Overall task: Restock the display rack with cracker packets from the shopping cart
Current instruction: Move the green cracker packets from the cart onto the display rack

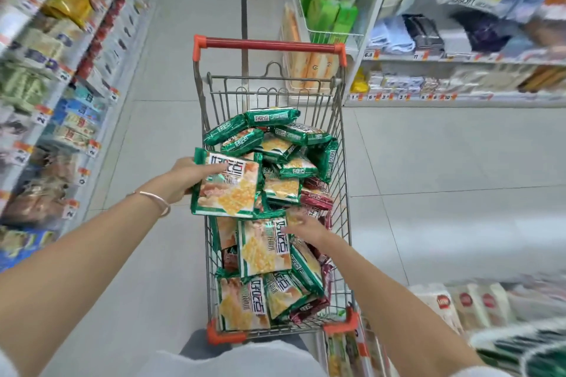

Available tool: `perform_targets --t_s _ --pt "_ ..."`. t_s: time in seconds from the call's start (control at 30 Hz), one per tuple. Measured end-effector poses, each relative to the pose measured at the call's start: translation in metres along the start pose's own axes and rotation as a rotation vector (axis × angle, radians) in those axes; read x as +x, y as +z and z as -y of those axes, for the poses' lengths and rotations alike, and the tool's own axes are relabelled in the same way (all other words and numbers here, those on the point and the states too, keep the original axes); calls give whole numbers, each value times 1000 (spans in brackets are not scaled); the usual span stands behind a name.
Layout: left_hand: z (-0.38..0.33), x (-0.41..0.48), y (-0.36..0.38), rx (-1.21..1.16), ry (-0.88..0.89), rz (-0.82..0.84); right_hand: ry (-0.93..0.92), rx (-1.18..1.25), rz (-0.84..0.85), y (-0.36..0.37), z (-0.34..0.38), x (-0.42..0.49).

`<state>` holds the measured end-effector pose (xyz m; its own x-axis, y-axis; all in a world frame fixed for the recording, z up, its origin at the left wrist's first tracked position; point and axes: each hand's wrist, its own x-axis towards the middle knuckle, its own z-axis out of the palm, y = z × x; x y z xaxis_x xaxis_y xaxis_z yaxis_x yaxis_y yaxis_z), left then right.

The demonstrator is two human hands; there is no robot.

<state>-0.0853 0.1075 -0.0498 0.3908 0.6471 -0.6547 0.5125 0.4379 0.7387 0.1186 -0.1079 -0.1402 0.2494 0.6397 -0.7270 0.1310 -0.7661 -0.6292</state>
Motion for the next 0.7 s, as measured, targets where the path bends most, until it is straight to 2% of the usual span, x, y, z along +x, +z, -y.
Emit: perform_targets --t_s 0.03,0.13,0.3,0.37,0.53,0.63,0.7 --pt "-2 -2 -6 -21 8 -32 43 -18 46 10 -5 3" --pt "-3 -5 -18 -61 16 -106 30 -23 0 29 -14 17" --pt "6 0 -39 -110 16 -142 -60 270 -13 0 -6 16" --pt "20 23 -50 -109 25 -135 -125 199 -37 -20 5 8" --pt "11 21 -34 -70 79 -121 -297 -203 -105 -57 47 -17" --pt "-5 3 -14 -20 93 -106 -383 -269 -51 -79 76 -33" --pt "-7 1 3 -29 68 -19 -431 -262 -59 -85 98 -44"
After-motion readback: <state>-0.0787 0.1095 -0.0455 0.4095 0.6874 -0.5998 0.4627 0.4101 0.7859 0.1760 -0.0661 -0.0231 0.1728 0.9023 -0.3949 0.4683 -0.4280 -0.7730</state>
